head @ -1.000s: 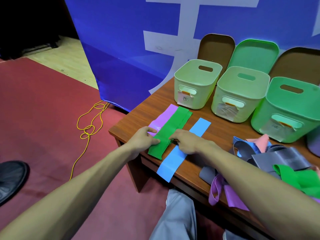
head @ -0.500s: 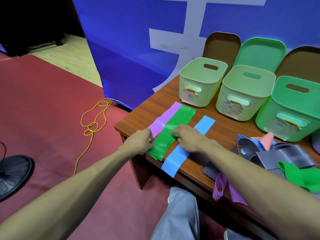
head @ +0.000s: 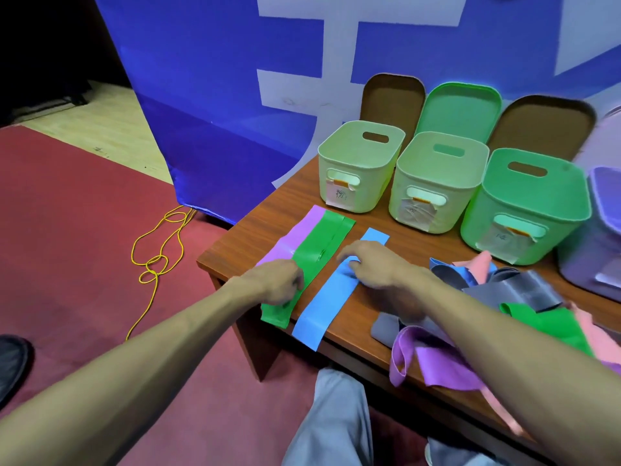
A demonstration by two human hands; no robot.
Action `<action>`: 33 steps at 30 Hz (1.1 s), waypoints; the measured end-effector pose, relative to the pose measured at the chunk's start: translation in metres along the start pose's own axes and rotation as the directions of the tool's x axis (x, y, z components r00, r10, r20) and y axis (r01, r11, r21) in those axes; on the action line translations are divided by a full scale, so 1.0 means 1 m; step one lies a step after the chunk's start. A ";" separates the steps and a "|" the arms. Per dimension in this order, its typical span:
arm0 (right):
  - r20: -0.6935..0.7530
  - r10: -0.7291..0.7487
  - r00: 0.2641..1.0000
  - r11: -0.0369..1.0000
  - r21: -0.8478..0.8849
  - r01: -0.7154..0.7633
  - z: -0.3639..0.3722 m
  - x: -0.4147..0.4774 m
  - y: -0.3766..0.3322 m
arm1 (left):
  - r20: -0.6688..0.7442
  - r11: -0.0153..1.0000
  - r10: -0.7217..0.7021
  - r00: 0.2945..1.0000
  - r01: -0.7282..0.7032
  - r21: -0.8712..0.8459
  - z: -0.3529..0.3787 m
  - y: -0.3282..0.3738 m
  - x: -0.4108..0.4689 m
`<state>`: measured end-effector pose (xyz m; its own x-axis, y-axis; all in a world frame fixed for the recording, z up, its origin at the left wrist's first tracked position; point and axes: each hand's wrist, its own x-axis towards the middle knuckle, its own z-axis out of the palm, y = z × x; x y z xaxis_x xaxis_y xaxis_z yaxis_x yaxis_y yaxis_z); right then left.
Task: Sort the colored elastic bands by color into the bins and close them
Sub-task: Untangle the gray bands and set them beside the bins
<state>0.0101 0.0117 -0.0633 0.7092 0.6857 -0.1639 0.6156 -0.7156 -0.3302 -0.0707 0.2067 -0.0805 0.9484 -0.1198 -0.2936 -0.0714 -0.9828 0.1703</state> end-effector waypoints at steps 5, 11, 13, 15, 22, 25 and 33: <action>-0.117 0.116 0.986 0.992 0.055 -0.110 -0.035 -0.041 0.042 | -0.033 0.996 0.045 0.998 -0.048 -0.082 -0.023 0.042 0.021; -0.258 0.277 0.926 0.959 0.127 -0.252 -0.073 -0.103 0.086 | -0.145 0.894 0.180 0.973 -0.223 -0.389 -0.044 0.112 0.048; -0.277 0.331 0.902 0.943 0.122 -0.309 -0.081 -0.120 0.102 | -0.163 0.827 0.195 0.967 -0.251 -0.503 -0.049 0.135 0.054; -0.288 0.358 0.888 0.934 0.116 -0.339 -0.085 -0.136 0.116 | -0.161 0.807 0.222 0.962 -0.274 -0.522 -0.049 0.157 0.060; -0.193 0.367 0.910 0.930 0.091 -0.356 -0.066 -0.173 0.135 | -0.158 0.828 0.431 0.888 -0.460 -0.320 -0.024 0.210 0.076; -0.117 0.328 0.937 0.944 0.055 -0.324 -0.046 -0.178 0.138 | -0.063 0.863 0.481 0.875 -0.485 -0.141 -0.012 0.219 0.078; -0.139 0.329 0.934 0.944 0.088 -0.319 -0.032 -0.197 0.143 | -0.214 0.815 0.547 0.809 -0.573 -0.083 -0.016 0.227 0.077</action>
<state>-0.0306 -0.2300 -0.0480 0.9126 0.3868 -0.1321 0.3245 -0.8821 -0.3414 -0.0091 -0.0237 -0.0487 0.7947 -0.6043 0.0568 -0.5758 -0.7210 0.3854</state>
